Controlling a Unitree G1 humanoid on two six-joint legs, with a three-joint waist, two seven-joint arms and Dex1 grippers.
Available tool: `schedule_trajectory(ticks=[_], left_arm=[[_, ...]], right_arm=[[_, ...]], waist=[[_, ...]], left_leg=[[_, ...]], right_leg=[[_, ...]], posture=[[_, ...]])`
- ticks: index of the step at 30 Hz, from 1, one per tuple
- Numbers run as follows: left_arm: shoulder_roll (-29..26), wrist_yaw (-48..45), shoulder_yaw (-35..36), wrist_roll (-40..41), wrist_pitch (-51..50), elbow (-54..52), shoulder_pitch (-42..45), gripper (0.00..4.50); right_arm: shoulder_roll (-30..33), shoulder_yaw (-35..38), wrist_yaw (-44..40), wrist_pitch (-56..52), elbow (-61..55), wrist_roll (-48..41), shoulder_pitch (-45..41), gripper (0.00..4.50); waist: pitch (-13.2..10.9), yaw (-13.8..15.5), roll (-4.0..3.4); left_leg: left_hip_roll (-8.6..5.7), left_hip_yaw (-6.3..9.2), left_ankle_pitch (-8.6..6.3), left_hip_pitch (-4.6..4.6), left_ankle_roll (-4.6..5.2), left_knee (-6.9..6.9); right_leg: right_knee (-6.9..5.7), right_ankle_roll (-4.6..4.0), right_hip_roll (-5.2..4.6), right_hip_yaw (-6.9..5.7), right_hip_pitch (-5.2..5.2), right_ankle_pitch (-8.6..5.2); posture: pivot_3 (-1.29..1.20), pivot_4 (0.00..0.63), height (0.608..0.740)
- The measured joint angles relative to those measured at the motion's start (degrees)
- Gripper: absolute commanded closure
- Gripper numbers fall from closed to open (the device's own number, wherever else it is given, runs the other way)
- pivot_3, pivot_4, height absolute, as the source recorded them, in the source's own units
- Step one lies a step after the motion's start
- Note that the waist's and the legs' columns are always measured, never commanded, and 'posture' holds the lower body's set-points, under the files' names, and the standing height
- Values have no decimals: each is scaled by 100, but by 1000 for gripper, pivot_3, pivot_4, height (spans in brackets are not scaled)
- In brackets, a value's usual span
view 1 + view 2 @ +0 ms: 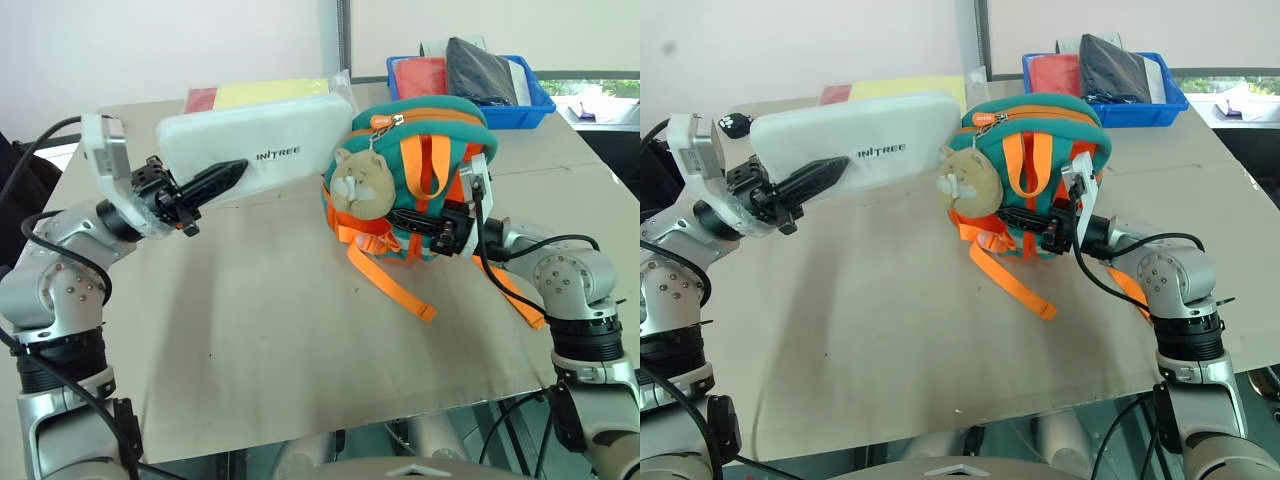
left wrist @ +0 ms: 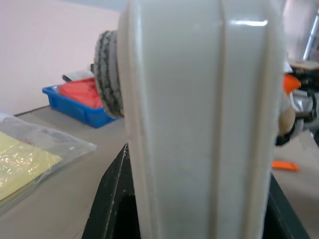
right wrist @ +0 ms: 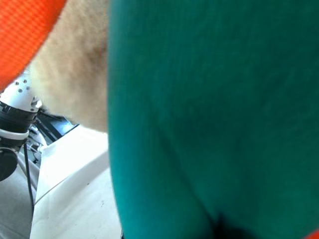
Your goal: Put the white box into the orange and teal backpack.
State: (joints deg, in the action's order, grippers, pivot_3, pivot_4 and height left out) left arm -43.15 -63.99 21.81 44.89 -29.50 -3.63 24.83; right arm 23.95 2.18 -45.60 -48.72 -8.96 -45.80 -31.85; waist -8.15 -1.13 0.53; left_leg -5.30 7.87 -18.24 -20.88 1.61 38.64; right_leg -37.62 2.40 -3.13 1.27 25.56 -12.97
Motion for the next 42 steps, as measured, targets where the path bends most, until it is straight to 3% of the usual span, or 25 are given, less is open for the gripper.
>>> schedule_trajectory(ticks=[8, 12, 16, 20, 25, 28, 32, 36, 42], left_arm=[[-68, -851, -784, -479, 582, 42, 35, 3399], [195, -970, -1339, -1062, 1079, 588, 628, 3399], [936, -730, -2111, -1856, 1500, 1521, 1589, 3399], [2326, -79, -2714, -2673, 1879, 3277, 2876, 3399], [3003, 411, -2891, -3150, 2209, 4437, 3602, 3399], [3239, 511, -3019, -3468, 2508, 4878, 3802, 1980], [3084, 244, -2945, -3402, 2235, 4450, 3550, 210], [2620, 193, -2742, -3177, 1638, 3486, 3193, 39], [1832, 602, -1770, -1936, -679, 1704, 2784, 39]], right_arm=[[-4, 24, 109, -2, -3, -70, 26, 4471], [-67, 41, 121, 1, -1, -74, 61, 4471], [-141, 43, 127, 12, -19, -73, 54, 4471], [-248, 56, 219, 60, -125, -64, 106, 4471], [-291, 87, 316, 160, -171, 5, 166, 4471], [-410, 108, 442, 213, -239, 25, 265, 4500], [-505, 21, 493, 236, -417, 28, 397, 4500], [-540, -18, 512, 269, -562, 22, 432, 4500], [-529, -9, 587, 344, -564, 65, 476, 4500]], waist=[[0, 24, 0], [0, 39, 0], [0, 74, 1], [0, 58, 4], [0, -14, 4], [1, 6, 3], [1, 8, 3], [0, -57, 2], [-1, -155, 0]], left_leg=[[-1, 1, 0, 0, 0, 1], [-2, 4, 0, 0, 0, 10], [-12, 24, 0, -21, 1, 56], [-28, 37, 1, -44, 2, 76], [-28, 36, 1, -46, 2, 72], [-28, 39, 1, -45, 2, 72], [-29, 39, 1, -45, 3, 75], [-28, 42, 1, -45, 2, 71], [-26, 46, 1, -44, 2, 71]], right_leg=[[-1, 0, -1, -2, 0, 0], [-11, 0, -2, -7, -4, 0], [-15, 5, -9, -33, -11, 3], [-21, 14, -20, -39, 0, 8], [-22, 15, -19, -34, 9, 8], [-28, 15, -21, -36, 8, 8], [-33, 15, -21, -34, 8, 8], [-31, 15, -20, -33, 12, 8], [-32, 15, -14, -27, 15, 8]], posture=[[0, 150, 740], [0, 150, 740], [0, 150, 740], [0, 150, 740], [0, 150, 740], [0, 150, 740], [0, 150, 740], [0, 150, 740], [0, 150, 740]])
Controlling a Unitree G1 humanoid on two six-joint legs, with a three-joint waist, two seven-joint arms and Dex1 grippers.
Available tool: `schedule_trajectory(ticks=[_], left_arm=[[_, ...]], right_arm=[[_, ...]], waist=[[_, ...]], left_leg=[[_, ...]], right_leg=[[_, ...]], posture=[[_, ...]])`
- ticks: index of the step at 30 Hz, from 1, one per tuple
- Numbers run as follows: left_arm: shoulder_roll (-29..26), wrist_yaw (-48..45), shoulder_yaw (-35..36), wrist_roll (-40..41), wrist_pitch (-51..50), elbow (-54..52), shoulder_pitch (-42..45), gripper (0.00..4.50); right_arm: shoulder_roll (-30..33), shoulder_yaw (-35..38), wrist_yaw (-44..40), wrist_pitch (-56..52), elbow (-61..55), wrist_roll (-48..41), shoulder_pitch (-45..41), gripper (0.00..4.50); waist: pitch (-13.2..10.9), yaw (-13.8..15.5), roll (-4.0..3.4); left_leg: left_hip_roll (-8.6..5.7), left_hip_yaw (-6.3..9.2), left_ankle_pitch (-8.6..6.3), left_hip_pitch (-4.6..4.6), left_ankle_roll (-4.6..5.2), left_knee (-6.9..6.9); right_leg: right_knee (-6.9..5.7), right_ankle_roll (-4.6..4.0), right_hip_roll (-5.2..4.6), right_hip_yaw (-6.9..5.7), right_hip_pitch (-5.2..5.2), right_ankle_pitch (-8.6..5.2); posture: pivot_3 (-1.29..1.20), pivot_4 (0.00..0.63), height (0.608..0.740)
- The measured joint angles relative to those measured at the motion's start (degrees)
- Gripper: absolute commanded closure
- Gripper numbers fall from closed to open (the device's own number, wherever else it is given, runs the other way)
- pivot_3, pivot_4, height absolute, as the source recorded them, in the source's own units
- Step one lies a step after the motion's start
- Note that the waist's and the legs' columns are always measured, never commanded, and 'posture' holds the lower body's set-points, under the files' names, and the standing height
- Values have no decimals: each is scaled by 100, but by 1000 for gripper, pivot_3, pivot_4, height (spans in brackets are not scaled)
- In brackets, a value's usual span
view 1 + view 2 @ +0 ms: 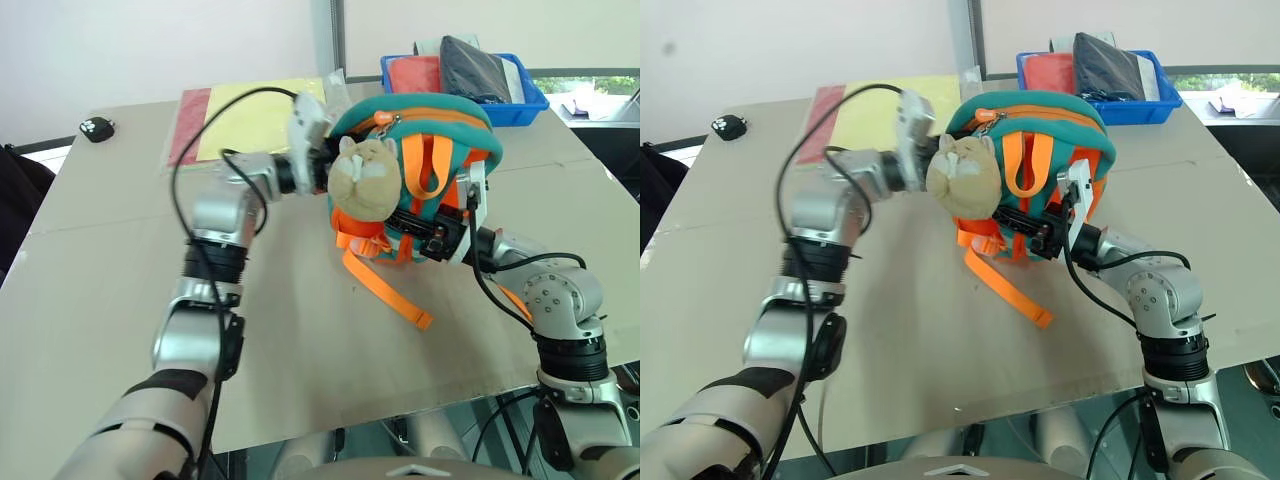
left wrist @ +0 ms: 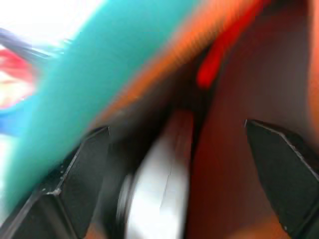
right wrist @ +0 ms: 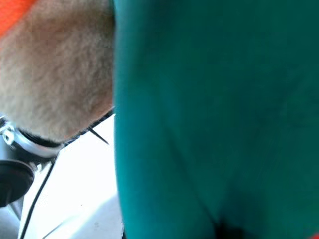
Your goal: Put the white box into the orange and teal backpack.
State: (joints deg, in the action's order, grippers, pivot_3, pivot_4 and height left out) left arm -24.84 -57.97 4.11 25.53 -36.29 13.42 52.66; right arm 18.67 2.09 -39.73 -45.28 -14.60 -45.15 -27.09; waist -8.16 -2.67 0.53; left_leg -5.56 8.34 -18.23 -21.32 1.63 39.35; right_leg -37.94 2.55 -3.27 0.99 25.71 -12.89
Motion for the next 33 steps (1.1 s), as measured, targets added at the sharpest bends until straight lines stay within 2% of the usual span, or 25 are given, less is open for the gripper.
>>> schedule_trajectory(ticks=[1, 3, 5, 9, 12, 15, 19, 24, 26, 30, 33], left_arm=[[-178, 178, 316, 454, -767, -446, -146, 39], [-256, 390, 618, 875, -1467, -762, -214, 39], [-291, 818, 1096, 1655, -2697, -1281, -354, 39], [-38, 1623, 1960, 2799, -4028, -1561, -362, 39], [34, 1903, 2338, 3524, -4314, -1860, -365, 39], [-13, 1941, 2202, 3917, -4296, -2616, -692, 39], [-53, 2219, 1667, 3706, -3966, -2967, -959, 39], [-250, 2150, 256, 2109, -2167, -3462, -1375, 39], [-174, 2150, -17, 1741, -1622, -3586, -1578, 39], [32, 2280, -148, 1609, -1260, -3851, -1902, 39], [115, 2461, -138, 1434, -980, -3827, -1934, 847]], right_arm=[[5, -5, -4, 32, 1, 6, 10, 4500], [6, -10, -4, 53, 15, 33, 21, 4500], [-2, -26, -11, 71, 53, 60, 22, 4500], [-47, -78, -27, 126, 118, 115, 16, 4500], [-63, -108, -30, 176, 130, 133, 17, 4500], [-93, -113, -28, 191, 142, 158, 20, 4500], [-111, -114, -19, 194, 142, 172, 28, 4500], [-207, -112, 25, 219, 141, 172, 36, 4500], [-223, -108, 36, 229, 136, 171, 41, 4500], [-228, -98, 44, 287, 121, 171, 108, 4500], [-235, -98, 52, 300, 117, 169, 125, 4500]], waist=[[0, 2, 0], [0, 24, 0], [0, 43, 0], [0, 38, 0], [0, 21, 0], [1, 22, -2], [1, 46, -2], [1, 53, -2], [1, 54, -2], [1, 59, -2], [1, 70, -2]], left_leg=[[0, 1, 0, 0, 0, 0], [-1, 3, 0, 1, 0, 1], [-3, 5, 0, 1, 0, 6], [-4, 5, 0, 8, 0, 11], [-3, 2, 0, 14, -1, 7], [-3, -6, 0, 23, -1, 0], [-3, -6, 0, 27, -1, 2], [-4, -18, 0, 37, -2, -9], [-3, -17, 0, 36, -1, -11], [-2, -17, 0, 35, -1, -13], [-3, -18, 0, 36, -1, -11]], right_leg=[[0, 0, 1, 0, 0, 0], [1, 0, 1, -5, -2, 0], [1, 0, -2, -7, -7, 0], [-5, 0, -2, -6, -11, 0], [-8, 0, 0, -3, -11, 0], [-5, 0, -1, 9, -15, 0], [-6, -1, 0, 8, -19, 1], [-4, -2, 2, 24, -22, 2], [-3, -2, 2, 24, -20, 2], [0, -2, 3, 25, -19, 2], [-4, -2, 3, 26, -20, 2]], posture=[[0, 150, 740], [0, 150, 740], [0, 150, 740], [0, 150, 740], [0, 150, 740], [0, 150, 740], [0, 150, 740], [0, 150, 740], [0, 150, 740], [0, 150, 740], [0, 150, 740]])
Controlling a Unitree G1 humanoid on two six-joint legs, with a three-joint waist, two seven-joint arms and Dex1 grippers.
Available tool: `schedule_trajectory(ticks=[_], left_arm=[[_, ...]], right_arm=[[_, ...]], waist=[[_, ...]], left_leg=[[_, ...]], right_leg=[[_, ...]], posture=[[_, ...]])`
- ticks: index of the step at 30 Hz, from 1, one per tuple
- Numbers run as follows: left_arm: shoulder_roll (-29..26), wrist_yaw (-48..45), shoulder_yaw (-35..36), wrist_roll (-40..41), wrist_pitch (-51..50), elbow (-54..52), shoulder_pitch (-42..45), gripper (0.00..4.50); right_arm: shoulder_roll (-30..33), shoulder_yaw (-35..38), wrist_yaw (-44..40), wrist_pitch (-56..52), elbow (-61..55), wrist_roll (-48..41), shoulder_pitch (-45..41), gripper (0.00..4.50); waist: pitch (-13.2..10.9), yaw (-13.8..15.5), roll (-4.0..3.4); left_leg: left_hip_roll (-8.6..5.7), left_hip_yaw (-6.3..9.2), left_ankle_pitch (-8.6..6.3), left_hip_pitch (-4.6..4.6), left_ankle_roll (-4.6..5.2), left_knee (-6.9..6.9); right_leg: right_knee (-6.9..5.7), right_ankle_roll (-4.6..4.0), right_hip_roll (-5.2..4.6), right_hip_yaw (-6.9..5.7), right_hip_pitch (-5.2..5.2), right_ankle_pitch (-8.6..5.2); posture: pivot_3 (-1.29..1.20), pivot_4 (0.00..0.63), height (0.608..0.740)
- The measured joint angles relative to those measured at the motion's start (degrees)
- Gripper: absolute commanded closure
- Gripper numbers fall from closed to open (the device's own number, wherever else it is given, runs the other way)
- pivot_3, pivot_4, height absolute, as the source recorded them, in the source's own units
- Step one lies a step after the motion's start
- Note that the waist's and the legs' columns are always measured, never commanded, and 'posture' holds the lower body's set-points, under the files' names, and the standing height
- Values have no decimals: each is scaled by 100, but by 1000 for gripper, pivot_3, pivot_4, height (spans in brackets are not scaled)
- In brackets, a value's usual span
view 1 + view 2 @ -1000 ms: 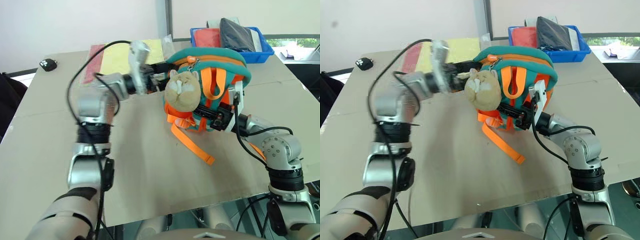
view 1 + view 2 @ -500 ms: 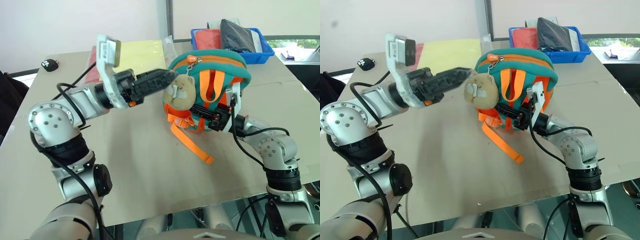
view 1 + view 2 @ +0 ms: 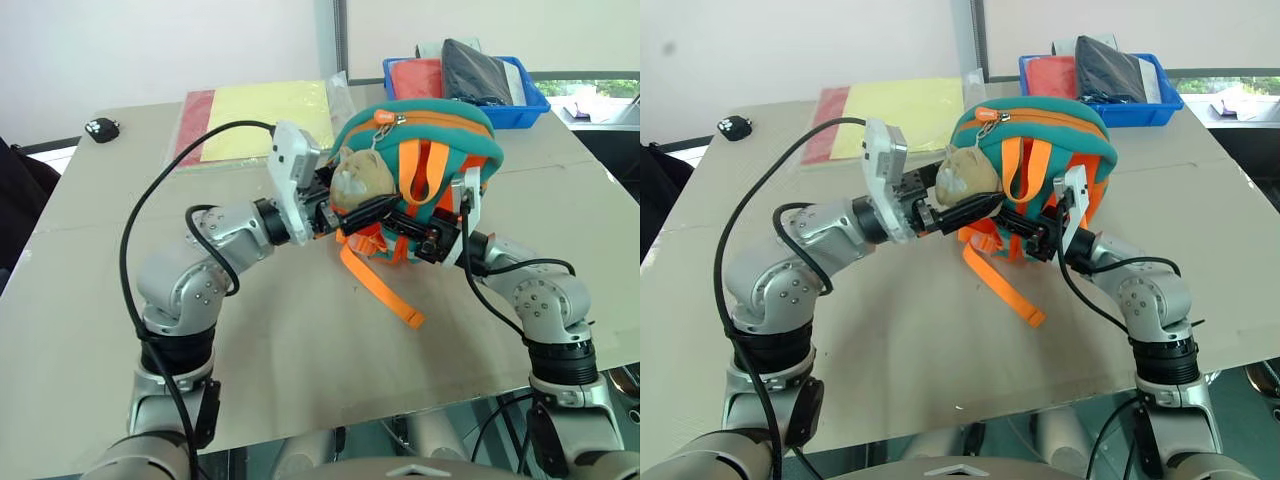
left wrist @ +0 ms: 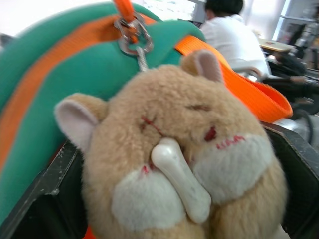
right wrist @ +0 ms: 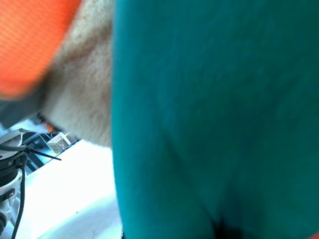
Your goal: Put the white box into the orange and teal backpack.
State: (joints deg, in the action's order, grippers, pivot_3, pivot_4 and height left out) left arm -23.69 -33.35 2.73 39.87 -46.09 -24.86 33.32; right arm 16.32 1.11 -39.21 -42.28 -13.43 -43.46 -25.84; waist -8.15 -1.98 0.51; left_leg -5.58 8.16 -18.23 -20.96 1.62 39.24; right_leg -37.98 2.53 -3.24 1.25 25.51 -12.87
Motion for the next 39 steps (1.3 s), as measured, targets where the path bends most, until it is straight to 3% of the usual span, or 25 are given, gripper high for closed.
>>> schedule_trajectory(ticks=[4, 7, 12, 18, 26, 35, 39], left_arm=[[121, 113, 272, 130, 159, 147, -2, 2556], [53, 119, 668, 568, 46, 178, 0, 3354], [-372, 404, 1300, 943, -202, 905, 279, 3354], [-1209, 353, 739, -345, 400, 1687, 126, 3354], [-1282, 347, -119, -1577, 1114, 2240, -485, 3354], [-737, 359, -617, -2407, 1861, 3334, -413, 3354], [-289, 168, -314, -2046, 1821, 3337, -418, 1557]], right_arm=[[4, -2, -8, 19, -7, 1, 1, 4500], [-2, -10, -15, 56, -2, 20, -1, 4500], [-111, -7, 4, 235, 20, 28, -20, 4500], [-144, -6, 82, 263, 48, 27, -23, 4500], [-275, -4, 234, 308, 52, 30, -25, 4500], [-369, -8, 340, 388, 92, 47, -51, 4500], [-367, -5, 347, 393, 96, 47, -66, 4500]], waist=[[0, -2, 0], [0, -10, 0], [0, -17, 0], [0, -39, 0], [2, -46, -5], [9, -21, -7], [8, -22, -6]], left_leg=[[0, 1, 0, 0, 0, 0], [0, 0, 0, 0, 0, 0], [2, 2, 0, 2, 0, 1], [0, 0, 0, 5, 0, -8], [0, -1, 0, 16, 0, -17], [-1, 2, 0, 15, 0, -10], [-1, 2, 0, 9, 0, -6]], right_leg=[[-1, 0, 1, -1, 0, 0], [1, 0, 1, 0, 1, 0], [-2, 0, 6, -2, 0, 0], [1, 0, 8, 4, 3, 0], [0, 0, 11, 21, 4, 0], [-3, 0, 9, 17, 0, 0], [-3, 1, 8, 17, 4, 1]], posture=[[0, 150, 740], [0, 150, 740], [0, 150, 740], [0, 150, 740], [0, 150, 740], [0, 150, 740], [0, 150, 740]])
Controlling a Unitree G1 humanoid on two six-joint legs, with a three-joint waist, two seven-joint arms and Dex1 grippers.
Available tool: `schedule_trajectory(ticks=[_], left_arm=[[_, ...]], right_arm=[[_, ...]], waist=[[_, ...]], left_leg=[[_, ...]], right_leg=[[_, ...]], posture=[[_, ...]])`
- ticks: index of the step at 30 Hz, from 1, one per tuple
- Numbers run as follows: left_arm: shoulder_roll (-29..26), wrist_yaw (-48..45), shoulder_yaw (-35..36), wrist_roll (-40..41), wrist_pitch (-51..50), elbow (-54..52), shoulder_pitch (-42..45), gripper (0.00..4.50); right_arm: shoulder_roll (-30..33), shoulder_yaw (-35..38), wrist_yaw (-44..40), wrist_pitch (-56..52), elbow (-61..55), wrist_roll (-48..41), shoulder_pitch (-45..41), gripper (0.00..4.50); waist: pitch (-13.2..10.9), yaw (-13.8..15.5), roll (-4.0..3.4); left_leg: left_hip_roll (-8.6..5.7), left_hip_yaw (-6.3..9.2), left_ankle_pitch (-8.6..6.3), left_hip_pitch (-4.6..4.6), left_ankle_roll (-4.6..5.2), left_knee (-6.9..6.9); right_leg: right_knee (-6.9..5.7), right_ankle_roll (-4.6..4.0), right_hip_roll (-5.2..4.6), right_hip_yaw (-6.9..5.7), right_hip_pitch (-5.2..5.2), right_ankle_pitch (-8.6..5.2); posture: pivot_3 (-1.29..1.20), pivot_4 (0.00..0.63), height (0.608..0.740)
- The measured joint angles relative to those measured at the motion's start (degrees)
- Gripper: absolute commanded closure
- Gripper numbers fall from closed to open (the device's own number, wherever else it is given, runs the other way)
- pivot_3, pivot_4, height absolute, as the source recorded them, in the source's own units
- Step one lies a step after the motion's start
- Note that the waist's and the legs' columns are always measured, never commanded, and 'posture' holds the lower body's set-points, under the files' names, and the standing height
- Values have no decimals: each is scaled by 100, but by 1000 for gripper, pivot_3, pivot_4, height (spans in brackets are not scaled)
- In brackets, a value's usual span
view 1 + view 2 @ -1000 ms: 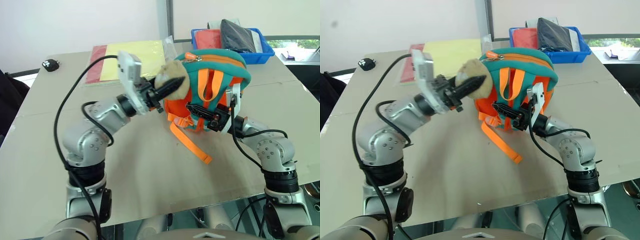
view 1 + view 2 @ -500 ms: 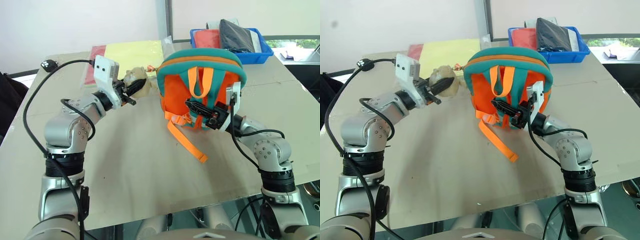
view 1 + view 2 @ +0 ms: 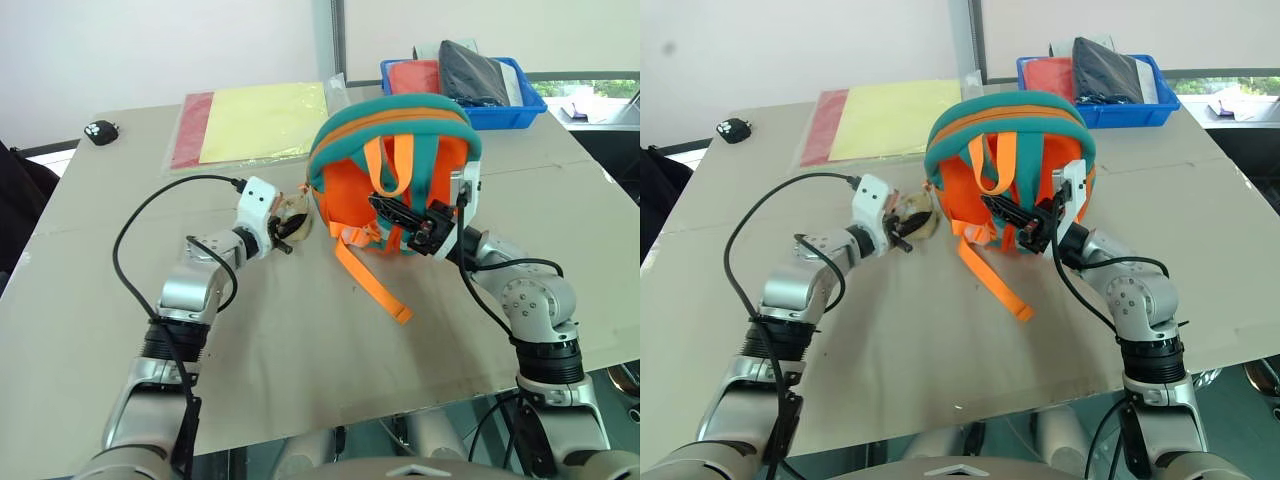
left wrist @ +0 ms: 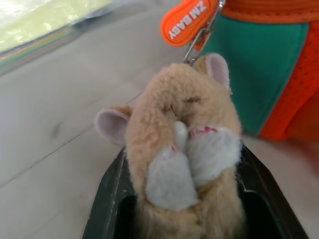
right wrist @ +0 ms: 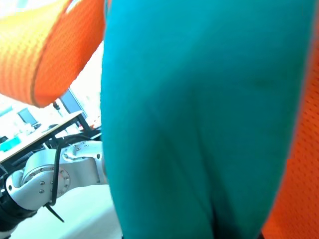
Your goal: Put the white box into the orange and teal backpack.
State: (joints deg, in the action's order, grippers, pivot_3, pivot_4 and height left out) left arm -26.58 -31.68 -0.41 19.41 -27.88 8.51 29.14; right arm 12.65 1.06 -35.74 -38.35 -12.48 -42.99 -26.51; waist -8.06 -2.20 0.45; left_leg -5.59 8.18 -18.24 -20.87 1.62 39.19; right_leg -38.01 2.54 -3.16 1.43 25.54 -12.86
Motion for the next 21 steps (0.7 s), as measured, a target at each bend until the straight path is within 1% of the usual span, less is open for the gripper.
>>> schedule_trajectory(ticks=[1, 2, 3, 4, 5, 6, 7, 8, 9, 11, 12, 13, 14, 15, 16, 17, 19, 21], left_arm=[[21, -104, 43, 126, -16, -74, -26, 1060], [22, -144, 79, 170, -20, -116, -38, 901], [21, -235, 183, 288, -39, -214, -89, 366], [18, -389, 375, 538, -55, -506, -242, 53], [3, -501, 498, 724, -74, -751, -349, 53], [-130, -669, 651, 946, -169, -1155, -555, 53], [-184, -718, 689, 999, -187, -1246, -618, 53], [-423, -868, 741, 1057, -255, -1507, -875, 53], [-540, -953, 765, 1072, -302, -1571, -1034, 53], [-859, -1180, 774, 1053, -330, -1713, -1538, 0], [-1161, -1383, 788, 994, -283, -1865, -2040, 0], [-1309, -1493, 851, 995, -292, -1926, -2349, 0], [-1404, -1570, 995, 1015, -329, -1974, -2653, 0], [-1441, -1615, 1197, 1068, -353, -2064, -2935, 0], [-1450, -1629, 1270, 1101, -353, -2160, -3042, 0], [-1469, -1695, 1348, 1152, -322, -2500, -3252, 0], [-1447, -1702, 1349, 1208, -298, -2920, -3534, 0], [-1300, -1577, 1351, 1223, -291, -3168, -3746, 0]], right_arm=[[2, 6, -1, 2, 1, -2, -4, 4500], [5, 14, -2, 5, 1, -3, -3, 4500], [7, 28, -6, 5, 1, -8, -4, 4500], [22, 67, -19, 6, 2, -27, 1, 4500], [49, 112, -30, 6, 1, -35, 2, 4500], [128, 128, -115, 6, -20, -76, 29, 4500], [171, 142, -144, 6, -30, -99, 56, 4500], [279, 164, -236, 4, -81, -154, 156, 4500], [358, 208, -289, 4, -119, -184, 235, 4500], [598, 248, -444, 12, -178, -223, 404, 3811], [924, 248, -664, 46, -304, -215, 595, 3551], [1173, 280, -815, 95, -377, -175, 756, 3001], [1441, 351, -980, 145, -457, -106, 971, 2591], [1669, 435, -1137, 230, -508, -46, 1215, 2001], [1737, 463, -1217, 303, -515, 0, 1304, 1557], [1868, 457, -1390, 474, -617, 82, 1469, 1095], [2026, 457, -1623, 824, -730, 264, 1657, 55], [2159, 482, -1753, 1215, -696, 519, 1845, 55]], waist=[[0, -13, 0], [0, -19, 0], [-1, -29, -1], [-1, -36, -1], [-1, -27, -1], [-1, -24, -1], [-1, -20, -1], [-1, -16, -1], [-2, -11, -3], [-3, 0, -4], [-3, 7, -5], [-4, 19, -5], [-5, 47, -6], [-6, 97, -3], [-7, 124, -3], [-7, 161, -4], [-7, 183, -6], [-7, 187, -6]], left_leg=[[0, 0, 0, -1, 0, -1], [0, 0, 0, -1, 0, -1], [0, 0, 0, -1, 0, -4], [2, 0, 0, -4, 0, -5], [2, 1, 0, -5, 0, -5], [2, 2, 0, -5, 0, -6], [1, 2, 0, -4, 0, -7], [1, 2, 0, -4, 0, -8], [1, 1, 0, -3, 1, -9], [0, 1, -1, -3, 1, -10], [0, 1, -1, -4, 2, -13], [0, 1, -2, -2, 3, -17], [0, 2, -2, -4, 3, -18], [1, 3, -2, -3, 3, -18], [1, 3, -2, -1, 3, -18], [2, 2, -2, 2, 3, -17], [2, 2, -2, 16, 3, -17], [2, 1, -3, 21, 4, -17]], right_leg=[[0, 0, 0, 0, 2, 0], [0, 0, 0, 2, 2, 0], [1, 0, 1, 2, 4, 0], [3, 0, 2, 4, 7, 0], [6, 0, 2, 3, 7, 0], [9, 0, 2, 2, 5, 0], [10, 0, 1, 3, 4, 0], [12, 0, 1, 2, 4, 0], [12, 0, 1, 4, 2, 0], [12, 0, 1, 3, 2, 0], [14, 0, 1, 2, 3, -1], [17, -1, 0, 2, 1, -1], [18, 0, 0, 1, 2, -1], [18, -1, 0, -1, 1, -1], [17, -1, 0, -1, -1, -1], [15, -1, -1, 0, -5, -1], [15, -1, -2, -1, -19, -1], [19, -1, -2, -1, -26, -1]], posture=[[0, 150, 740], [0, 150, 740], [0, 150, 740], [0, 150, 740], [0, 150, 740], [0, 150, 740], [0, 150, 740], [0, 150, 740], [0, 150, 740], [0, 150, 740], [0, 150, 740], [0, 150, 740], [0, 150, 740], [0, 150, 740], [0, 150, 740], [0, 150, 740], [0, 150, 740], [0, 150, 740]])
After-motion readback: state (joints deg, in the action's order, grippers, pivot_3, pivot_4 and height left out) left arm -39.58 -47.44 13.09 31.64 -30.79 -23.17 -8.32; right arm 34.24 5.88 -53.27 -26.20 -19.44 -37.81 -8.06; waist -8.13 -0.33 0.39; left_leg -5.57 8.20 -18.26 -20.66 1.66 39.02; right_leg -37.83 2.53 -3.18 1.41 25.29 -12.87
